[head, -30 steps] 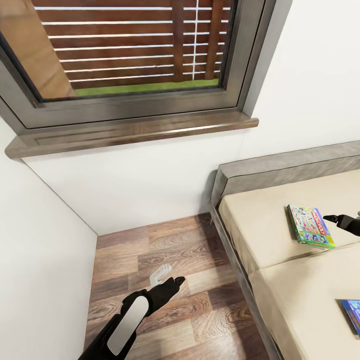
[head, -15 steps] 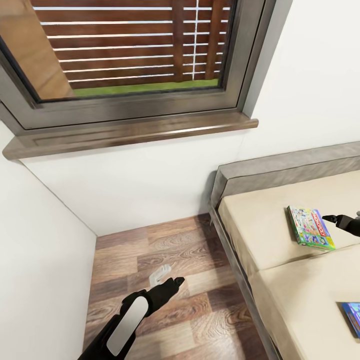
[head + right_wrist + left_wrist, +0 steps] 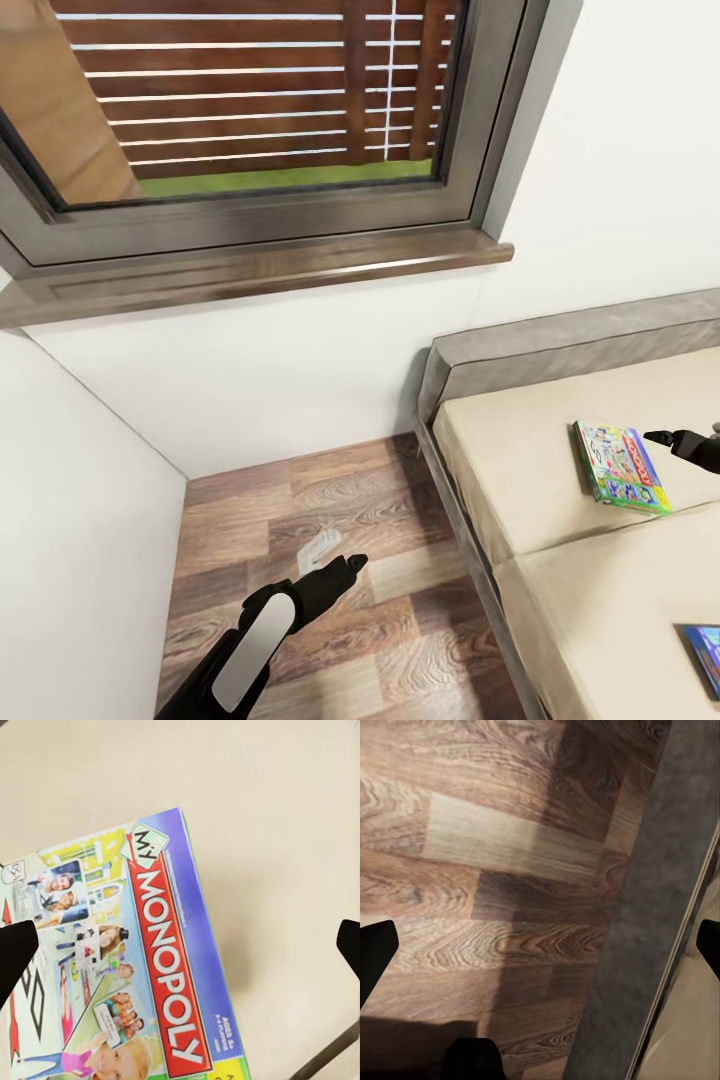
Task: Put all the toys in the child's room - the three board games (two on the bed and one on the table), the two jigsaw puzzles on the table, and the tennis ball on the table - inside the toy box on the table in the child's room.
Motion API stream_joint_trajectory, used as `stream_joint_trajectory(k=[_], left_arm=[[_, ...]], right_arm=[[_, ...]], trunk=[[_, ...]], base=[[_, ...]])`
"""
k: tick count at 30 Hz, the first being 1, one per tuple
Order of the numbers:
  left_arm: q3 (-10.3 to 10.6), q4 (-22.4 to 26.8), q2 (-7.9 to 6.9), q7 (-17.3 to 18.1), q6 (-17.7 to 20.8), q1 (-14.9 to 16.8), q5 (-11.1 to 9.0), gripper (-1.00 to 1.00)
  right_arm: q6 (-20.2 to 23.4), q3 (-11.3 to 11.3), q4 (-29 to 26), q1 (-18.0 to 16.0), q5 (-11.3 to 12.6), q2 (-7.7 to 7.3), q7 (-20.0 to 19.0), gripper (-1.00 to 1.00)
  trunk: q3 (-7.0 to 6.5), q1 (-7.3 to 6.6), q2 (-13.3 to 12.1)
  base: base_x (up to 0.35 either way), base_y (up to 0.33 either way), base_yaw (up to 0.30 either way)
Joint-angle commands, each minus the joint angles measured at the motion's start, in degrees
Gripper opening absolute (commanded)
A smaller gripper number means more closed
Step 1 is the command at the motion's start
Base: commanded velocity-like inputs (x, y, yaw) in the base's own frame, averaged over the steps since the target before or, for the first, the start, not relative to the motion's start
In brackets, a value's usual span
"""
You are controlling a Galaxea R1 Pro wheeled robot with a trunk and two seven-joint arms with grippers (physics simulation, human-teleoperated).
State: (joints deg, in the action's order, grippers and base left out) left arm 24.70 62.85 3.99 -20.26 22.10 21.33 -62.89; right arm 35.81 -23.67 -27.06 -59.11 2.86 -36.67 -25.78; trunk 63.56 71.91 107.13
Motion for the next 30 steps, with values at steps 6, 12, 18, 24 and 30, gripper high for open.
stream_joint_trajectory(k=[6, 12, 18, 24, 30], left_arm=[[0.0, 0.0, -0.01, -0.5, 0.0, 0.0, -0.6, 1.00], [0.0, -0.2, 0.06, -0.5, 0.0, 0.0, -0.6, 1.00], [-0.1, -0.3, 0.11, -0.5, 0.0, 0.0, -0.7, 1.00], [-0.1, -0.3, 0.05, -0.6, 0.0, 0.0, -1.0, 1.00], [-0.1, -0.4, -0.03, -0.8, 0.0, 0.1, -0.8, 1.00]], right_arm=[[0.5, -0.2, 0.0, 0.0, 0.3, 0.01, 0.0, 1.00], [0.5, -0.2, 0.1, 0.0, 0.2, 0.02, 0.1, 1.00], [0.5, -0.2, 0.2, 0.1, 0.2, 0.16, 0.2, 1.00], [0.5, 0.0, 0.3, 0.4, 0.1, 0.44, 0.3, 1.00], [0.5, 0.1, 0.4, 0.5, 0.0, 0.45, 0.4, 1.00]], trunk=[[0.05, 0.00, 0.0], [0.11, 0.00, 0.0], [0.22, 0.00, 0.0], [0.27, 0.00, 0.0], [0.29, 0.00, 0.0]], base=[[0.016, -0.010, 0.000], [0.007, -0.004, 0.000], [0.003, -0.002, 0.000], [0.000, 0.000, 0.000], [0.000, 0.000, 0.000]])
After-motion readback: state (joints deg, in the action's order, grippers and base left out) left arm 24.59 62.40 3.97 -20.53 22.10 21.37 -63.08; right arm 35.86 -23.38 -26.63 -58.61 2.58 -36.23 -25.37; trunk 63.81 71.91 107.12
